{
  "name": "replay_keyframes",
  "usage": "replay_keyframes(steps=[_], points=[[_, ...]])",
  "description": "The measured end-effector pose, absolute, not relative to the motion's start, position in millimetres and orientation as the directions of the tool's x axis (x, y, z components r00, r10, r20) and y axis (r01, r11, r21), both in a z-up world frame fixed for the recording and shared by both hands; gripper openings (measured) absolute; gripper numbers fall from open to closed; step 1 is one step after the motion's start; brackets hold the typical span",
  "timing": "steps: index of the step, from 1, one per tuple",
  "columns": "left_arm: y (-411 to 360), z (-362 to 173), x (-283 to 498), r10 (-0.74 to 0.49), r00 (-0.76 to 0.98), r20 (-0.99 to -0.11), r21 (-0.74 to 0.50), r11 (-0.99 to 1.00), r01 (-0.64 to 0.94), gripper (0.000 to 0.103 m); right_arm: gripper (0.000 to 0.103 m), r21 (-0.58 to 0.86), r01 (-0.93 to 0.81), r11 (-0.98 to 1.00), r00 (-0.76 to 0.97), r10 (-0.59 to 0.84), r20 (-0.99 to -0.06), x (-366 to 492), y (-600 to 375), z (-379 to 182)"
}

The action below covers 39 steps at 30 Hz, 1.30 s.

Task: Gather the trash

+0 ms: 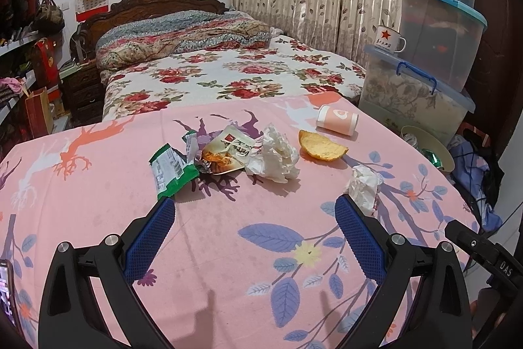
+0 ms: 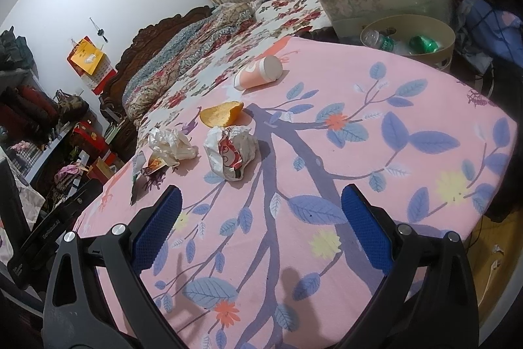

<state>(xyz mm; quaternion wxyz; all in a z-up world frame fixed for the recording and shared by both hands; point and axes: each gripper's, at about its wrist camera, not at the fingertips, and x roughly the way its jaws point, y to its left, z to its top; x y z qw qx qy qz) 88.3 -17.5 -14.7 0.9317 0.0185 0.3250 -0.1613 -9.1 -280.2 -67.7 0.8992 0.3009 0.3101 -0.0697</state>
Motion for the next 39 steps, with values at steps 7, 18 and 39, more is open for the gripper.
replay_keyframes(steps=[7, 18, 39], points=[[-17, -16, 90, -0.284, 0.733, -0.619, -0.071, 0.949, 0.307, 0.094, 0.097, 0.497, 0.307, 0.812, 0.8, 0.063, -0.597, -9, -283, -68], [-1, -19, 96, -0.266, 0.736, -0.623, -0.065, 0.955, 0.29, 0.094, 0.097, 0.492, 0.297, 0.818, 0.798, 0.07, -0.599, -7, -286, -68], [76, -24, 156, -0.197, 0.693, -0.693, -0.103, 0.979, 0.176, 0.094, 0.084, 0.386, 0.018, 0.922, 0.8, 0.218, -0.559, 52, -252, -43]])
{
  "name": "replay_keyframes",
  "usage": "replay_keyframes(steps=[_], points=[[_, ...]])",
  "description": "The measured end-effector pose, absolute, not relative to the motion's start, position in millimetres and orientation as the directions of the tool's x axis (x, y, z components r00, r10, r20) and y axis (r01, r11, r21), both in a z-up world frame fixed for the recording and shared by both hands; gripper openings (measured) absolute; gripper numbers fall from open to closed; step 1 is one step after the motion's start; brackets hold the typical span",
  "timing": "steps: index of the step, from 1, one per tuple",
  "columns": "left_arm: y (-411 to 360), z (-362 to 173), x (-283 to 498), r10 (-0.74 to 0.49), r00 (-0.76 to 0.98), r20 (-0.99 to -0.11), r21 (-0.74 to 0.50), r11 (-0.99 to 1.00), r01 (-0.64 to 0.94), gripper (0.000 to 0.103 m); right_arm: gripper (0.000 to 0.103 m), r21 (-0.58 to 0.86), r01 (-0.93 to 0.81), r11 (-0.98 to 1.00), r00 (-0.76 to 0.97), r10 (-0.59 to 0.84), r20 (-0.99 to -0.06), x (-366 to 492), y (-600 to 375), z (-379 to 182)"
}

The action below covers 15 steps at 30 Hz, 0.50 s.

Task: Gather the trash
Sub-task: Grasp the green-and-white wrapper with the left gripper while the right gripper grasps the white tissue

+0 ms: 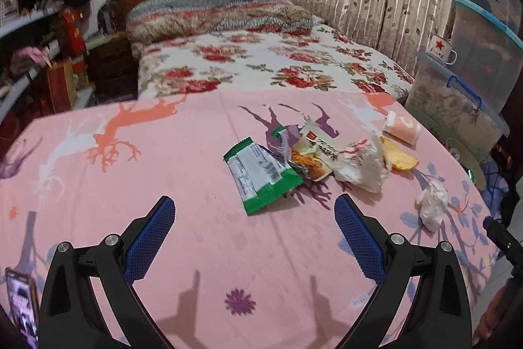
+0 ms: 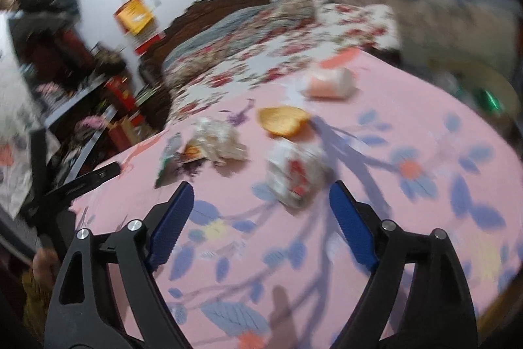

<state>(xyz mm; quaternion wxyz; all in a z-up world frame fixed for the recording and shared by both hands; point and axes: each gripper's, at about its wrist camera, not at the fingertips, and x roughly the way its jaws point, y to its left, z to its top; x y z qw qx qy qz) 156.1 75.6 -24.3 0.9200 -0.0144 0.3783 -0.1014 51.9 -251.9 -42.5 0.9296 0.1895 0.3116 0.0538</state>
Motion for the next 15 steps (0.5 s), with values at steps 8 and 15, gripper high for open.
replay_keyframes(steps=[8, 15], points=[[70, -49, 227, -0.257, 0.592, -0.764, -0.212, 0.966, 0.145, 0.094, 0.073, 0.177, -0.183, 0.967, 0.75, 0.254, -0.61, 132, -179, -41], [56, -83, 251, -0.254, 0.476, -0.842, -0.205, 0.967, 0.153, 0.056, 0.074, 0.137, -0.182, 0.974, 0.689, 0.226, -0.689, 190, -164, -57]])
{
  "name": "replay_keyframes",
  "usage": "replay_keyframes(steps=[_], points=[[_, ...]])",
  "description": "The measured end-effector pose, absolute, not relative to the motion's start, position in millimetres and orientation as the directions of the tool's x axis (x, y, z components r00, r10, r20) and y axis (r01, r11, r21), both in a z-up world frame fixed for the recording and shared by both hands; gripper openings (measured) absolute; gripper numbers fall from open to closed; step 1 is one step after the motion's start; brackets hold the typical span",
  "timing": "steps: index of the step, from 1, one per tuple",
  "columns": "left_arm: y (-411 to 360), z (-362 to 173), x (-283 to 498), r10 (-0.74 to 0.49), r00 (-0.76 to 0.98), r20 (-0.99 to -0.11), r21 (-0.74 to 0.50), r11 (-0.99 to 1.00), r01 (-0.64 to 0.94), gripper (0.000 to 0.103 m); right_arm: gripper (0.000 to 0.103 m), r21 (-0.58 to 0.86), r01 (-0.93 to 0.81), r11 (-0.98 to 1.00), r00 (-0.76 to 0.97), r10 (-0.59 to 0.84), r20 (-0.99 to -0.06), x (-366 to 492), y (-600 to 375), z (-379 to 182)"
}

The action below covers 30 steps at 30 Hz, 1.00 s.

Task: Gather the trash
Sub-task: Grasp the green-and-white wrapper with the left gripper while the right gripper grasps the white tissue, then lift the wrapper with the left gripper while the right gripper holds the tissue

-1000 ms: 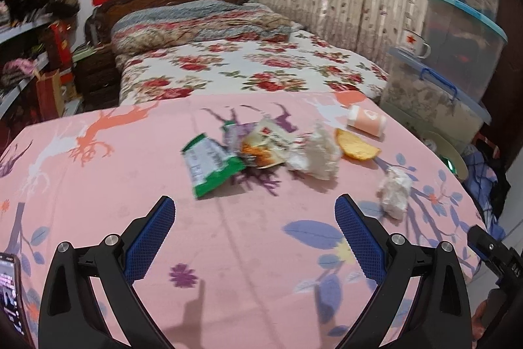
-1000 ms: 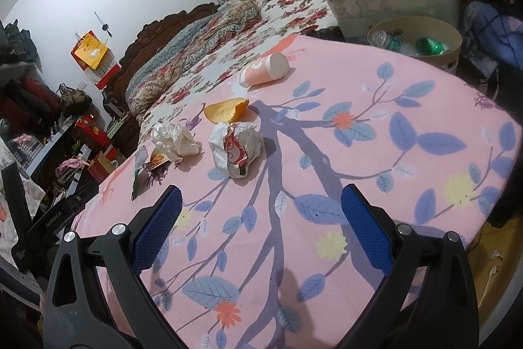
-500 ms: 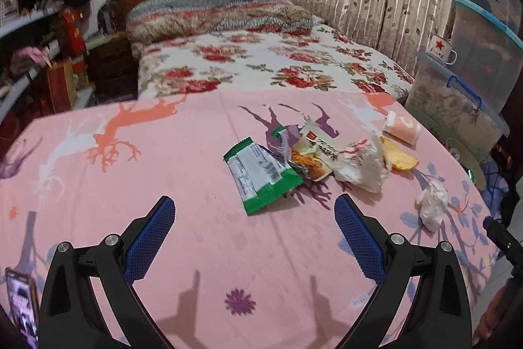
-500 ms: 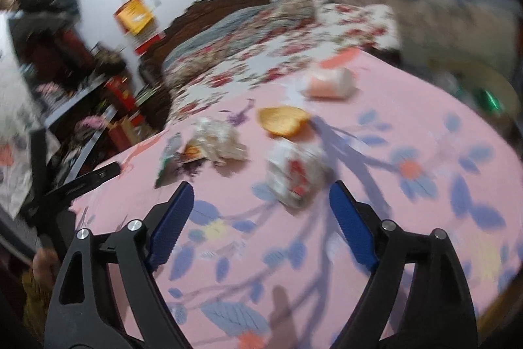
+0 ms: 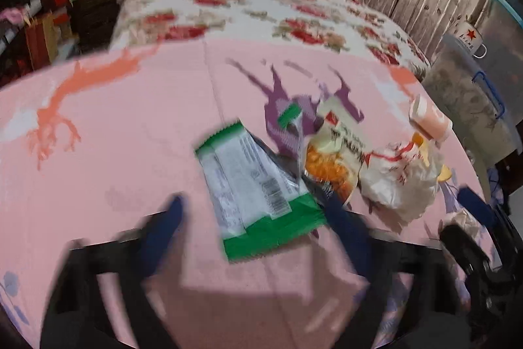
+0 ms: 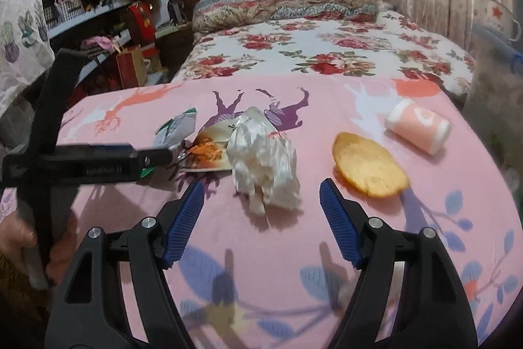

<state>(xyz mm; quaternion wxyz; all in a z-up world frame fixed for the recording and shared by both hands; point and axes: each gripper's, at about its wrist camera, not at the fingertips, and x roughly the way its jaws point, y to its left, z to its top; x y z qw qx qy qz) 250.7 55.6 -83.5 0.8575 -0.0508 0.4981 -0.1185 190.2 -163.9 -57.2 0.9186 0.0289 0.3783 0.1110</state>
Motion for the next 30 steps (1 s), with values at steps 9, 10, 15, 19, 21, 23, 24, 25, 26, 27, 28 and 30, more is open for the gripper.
replay_keyframes(steps=[9, 10, 15, 19, 21, 23, 24, 25, 26, 27, 28, 30], points=[[92, -70, 202, -0.316, 0.503, -0.804, -0.286, 0.948, 0.139, 0.001, 0.038, 0.144, -0.218, 0.965, 0.621, 0.251, -0.742, 230, -148, -79], [93, -70, 197, -0.313, 0.502, -0.806, -0.282, 0.949, 0.138, 0.0, 0.036, 0.151, -0.221, 0.964, 0.625, 0.259, -0.736, 227, -148, -78], [108, -69, 166, -0.357, 0.494, -0.792, -0.332, 0.933, 0.141, 0.0, 0.031, 0.222, -0.27, 0.937, 0.643, 0.348, -0.683, 181, -148, -65], [117, -55, 166, -0.316, 0.537, -0.782, -0.304, 0.946, 0.114, 0.055, 0.031, 0.231, -0.31, 0.922, 0.659, 0.384, -0.647, 134, -145, -62], [119, -46, 178, -0.252, 0.606, -0.755, -0.26, 0.963, 0.077, 0.094, 0.031, 0.244, -0.305, 0.921, 0.658, 0.389, -0.645, 121, -144, -69], [108, -46, 201, -0.2, 0.624, -0.756, -0.17, 0.98, 0.108, 0.094, 0.031, 0.267, -0.291, 0.919, 0.648, 0.395, -0.652, 115, -145, -77], [102, -50, 214, -0.179, 0.607, -0.775, -0.135, 0.984, 0.118, 0.094, 0.031, 0.283, -0.282, 0.917, 0.642, 0.4, -0.654, 113, -146, -80], [96, -56, 226, -0.159, 0.585, -0.796, -0.101, 0.986, 0.131, 0.094, 0.031, 0.307, -0.27, 0.913, 0.641, 0.408, -0.65, 111, -148, -82], [87, -69, 244, -0.129, 0.551, -0.824, -0.054, 0.987, 0.15, 0.094, 0.031, 0.321, -0.262, 0.91, 0.642, 0.413, -0.647, 110, -149, -82], [83, -77, 254, -0.105, 0.532, -0.84, -0.025, 0.987, 0.156, 0.094, 0.031, 0.326, -0.259, 0.909, 0.642, 0.414, -0.645, 108, -150, -83], [78, -88, 264, -0.076, 0.508, -0.858, 0.011, 0.986, 0.165, 0.093, 0.031, 0.33, -0.255, 0.909, 0.643, 0.414, -0.644, 107, -151, -82], [77, -97, 270, -0.065, 0.507, -0.86, 0.034, 0.982, 0.184, 0.086, 0.031, 0.331, -0.25, 0.91, 0.644, 0.412, -0.645, 106, -154, -81]])
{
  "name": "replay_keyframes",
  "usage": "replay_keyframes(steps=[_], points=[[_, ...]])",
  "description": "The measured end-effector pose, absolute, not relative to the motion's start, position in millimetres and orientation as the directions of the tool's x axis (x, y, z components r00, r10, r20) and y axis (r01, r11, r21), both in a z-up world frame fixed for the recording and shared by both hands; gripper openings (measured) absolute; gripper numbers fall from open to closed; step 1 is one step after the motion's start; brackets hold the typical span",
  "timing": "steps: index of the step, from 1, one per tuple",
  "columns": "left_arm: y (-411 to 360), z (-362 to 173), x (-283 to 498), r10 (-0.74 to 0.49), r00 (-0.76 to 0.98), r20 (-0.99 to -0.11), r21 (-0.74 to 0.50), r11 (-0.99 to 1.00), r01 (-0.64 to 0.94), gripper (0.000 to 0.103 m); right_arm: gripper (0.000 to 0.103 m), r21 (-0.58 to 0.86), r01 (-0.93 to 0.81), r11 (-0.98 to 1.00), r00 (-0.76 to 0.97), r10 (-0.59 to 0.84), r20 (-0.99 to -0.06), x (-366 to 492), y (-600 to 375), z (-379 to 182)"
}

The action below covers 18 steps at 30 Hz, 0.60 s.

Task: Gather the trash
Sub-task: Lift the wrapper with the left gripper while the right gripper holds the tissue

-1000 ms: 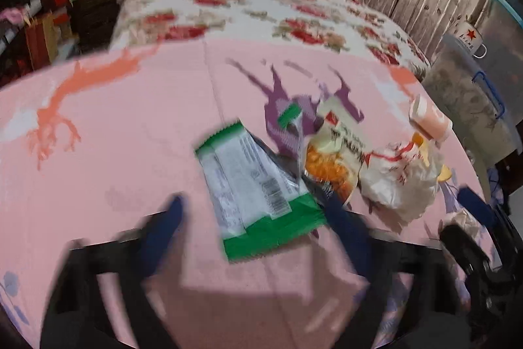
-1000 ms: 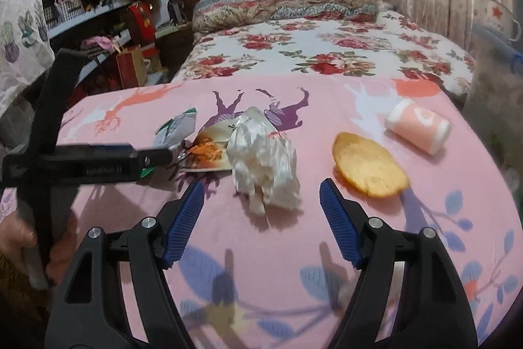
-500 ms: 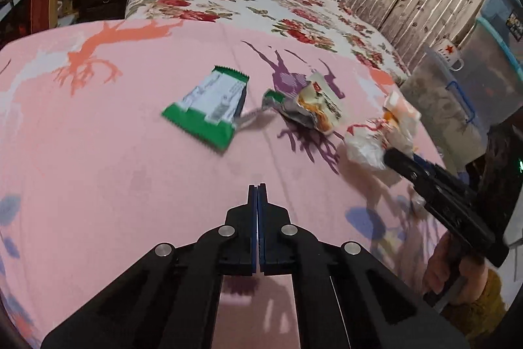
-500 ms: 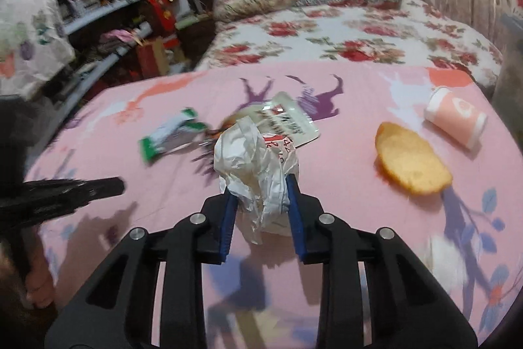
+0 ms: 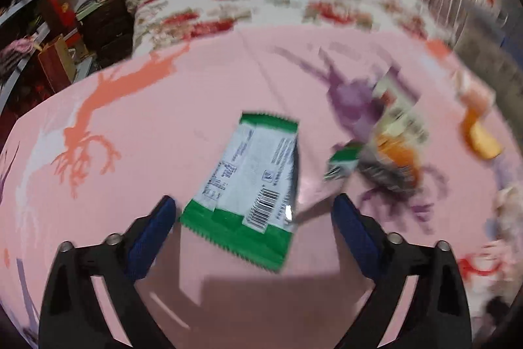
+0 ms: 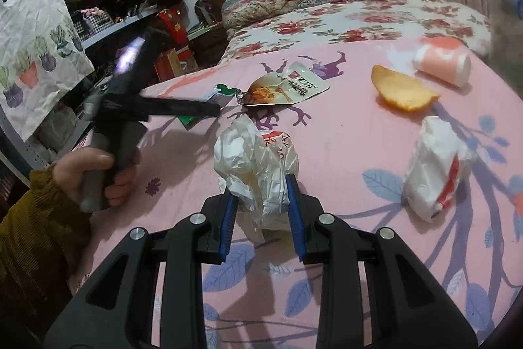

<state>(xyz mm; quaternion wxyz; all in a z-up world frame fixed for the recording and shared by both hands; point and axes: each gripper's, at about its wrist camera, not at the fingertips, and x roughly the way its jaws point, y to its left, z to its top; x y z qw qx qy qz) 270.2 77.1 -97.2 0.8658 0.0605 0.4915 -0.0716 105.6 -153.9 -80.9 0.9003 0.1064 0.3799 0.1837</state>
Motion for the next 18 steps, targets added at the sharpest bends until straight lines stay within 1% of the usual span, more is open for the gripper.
replay_keyframes(steps=[1, 2, 3, 4, 5, 6, 11, 14, 18], points=[[79, -95, 269, -0.07, 0.512, -0.856, 0.031, 0.982, 0.186, 0.067, 0.031, 0.332, -0.248, 0.91, 0.644, 0.411, -0.646, 105, -155, -82], [81, -91, 267, -0.067, 0.515, -0.855, 0.033, 0.982, 0.184, 0.041, 0.031, 0.337, -0.245, 0.909, 0.642, 0.413, -0.646, 104, -157, -82], [87, -90, 265, -0.083, 0.506, -0.859, 0.013, 0.983, 0.183, 0.036, 0.031, 0.344, -0.243, 0.907, 0.641, 0.416, -0.645, 104, -158, -83], [91, -88, 262, -0.111, 0.498, -0.86, -0.024, 0.984, 0.179, 0.026, 0.031, 0.348, -0.242, 0.906, 0.641, 0.418, -0.644, 104, -159, -83], [99, -83, 253, -0.132, 0.503, -0.854, -0.055, 0.985, 0.166, 0.005, 0.031, 0.351, -0.243, 0.904, 0.641, 0.421, -0.642, 104, -159, -82], [101, -82, 247, -0.151, 0.499, -0.853, -0.077, 0.983, 0.167, 0.002, 0.031, 0.356, -0.246, 0.902, 0.641, 0.427, -0.638, 103, -159, -81], [107, -70, 186, -0.262, 0.505, -0.822, -0.203, 0.964, 0.17, 0.002, 0.031, 0.38, -0.261, 0.887, 0.65, 0.453, -0.61, 95, -164, -74], [95, -65, 144, -0.347, 0.492, -0.798, -0.276, 0.937, 0.213, 0.002, 0.031, 0.4, -0.259, 0.879, 0.651, 0.465, -0.6, 87, -170, -70], [72, -65, 114, -0.422, 0.456, -0.784, -0.325, 0.904, 0.278, 0.002, 0.031, 0.411, -0.245, 0.878, 0.662, 0.461, -0.591, 74, -182, -64]])
